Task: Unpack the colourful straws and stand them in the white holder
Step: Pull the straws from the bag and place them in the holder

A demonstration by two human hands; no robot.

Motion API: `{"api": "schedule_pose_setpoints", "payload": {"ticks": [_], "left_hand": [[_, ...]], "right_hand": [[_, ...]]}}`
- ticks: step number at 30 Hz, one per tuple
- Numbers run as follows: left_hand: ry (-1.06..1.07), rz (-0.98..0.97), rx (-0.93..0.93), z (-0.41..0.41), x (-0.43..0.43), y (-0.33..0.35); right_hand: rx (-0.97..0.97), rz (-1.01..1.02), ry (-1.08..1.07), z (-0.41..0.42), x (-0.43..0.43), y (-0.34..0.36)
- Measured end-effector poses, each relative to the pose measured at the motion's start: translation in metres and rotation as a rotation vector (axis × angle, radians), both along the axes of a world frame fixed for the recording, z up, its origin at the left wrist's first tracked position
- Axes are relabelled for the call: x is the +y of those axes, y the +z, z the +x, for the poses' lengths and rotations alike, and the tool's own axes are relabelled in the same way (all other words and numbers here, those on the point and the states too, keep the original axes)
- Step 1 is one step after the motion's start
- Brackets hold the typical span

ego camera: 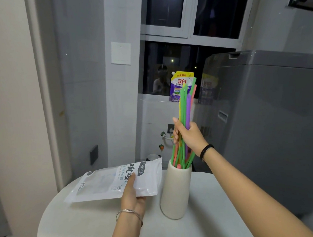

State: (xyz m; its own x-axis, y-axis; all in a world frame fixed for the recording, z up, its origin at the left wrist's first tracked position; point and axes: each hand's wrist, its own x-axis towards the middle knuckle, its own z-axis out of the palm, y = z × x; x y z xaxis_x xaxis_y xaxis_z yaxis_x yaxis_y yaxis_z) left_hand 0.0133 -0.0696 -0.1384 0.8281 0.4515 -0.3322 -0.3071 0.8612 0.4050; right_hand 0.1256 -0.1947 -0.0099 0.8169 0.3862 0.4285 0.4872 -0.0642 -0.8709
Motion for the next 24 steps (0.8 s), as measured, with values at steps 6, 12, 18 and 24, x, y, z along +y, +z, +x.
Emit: {"api": "schedule_pose_setpoints", "payload": {"ticks": [6, 12, 18, 24], "left_hand": [[-0.012, 0.026, -0.009, -0.001, 0.002, -0.001], [-0.013, 0.026, 0.01, -0.001, 0.003, -0.004], [-0.017, 0.049, 0.005, -0.001, 0.001, -0.004], [-0.019, 0.064, -0.005, -0.001, 0.0, -0.005]], "right_hand": [[-0.078, -0.155, -0.098, 0.005, -0.009, 0.001], [-0.156, -0.256, -0.272, 0.012, -0.019, 0.004], [-0.153, -0.272, -0.233, 0.014, -0.026, 0.0], [-0.157, -0.328, -0.228, 0.014, -0.027, -0.003]]}}
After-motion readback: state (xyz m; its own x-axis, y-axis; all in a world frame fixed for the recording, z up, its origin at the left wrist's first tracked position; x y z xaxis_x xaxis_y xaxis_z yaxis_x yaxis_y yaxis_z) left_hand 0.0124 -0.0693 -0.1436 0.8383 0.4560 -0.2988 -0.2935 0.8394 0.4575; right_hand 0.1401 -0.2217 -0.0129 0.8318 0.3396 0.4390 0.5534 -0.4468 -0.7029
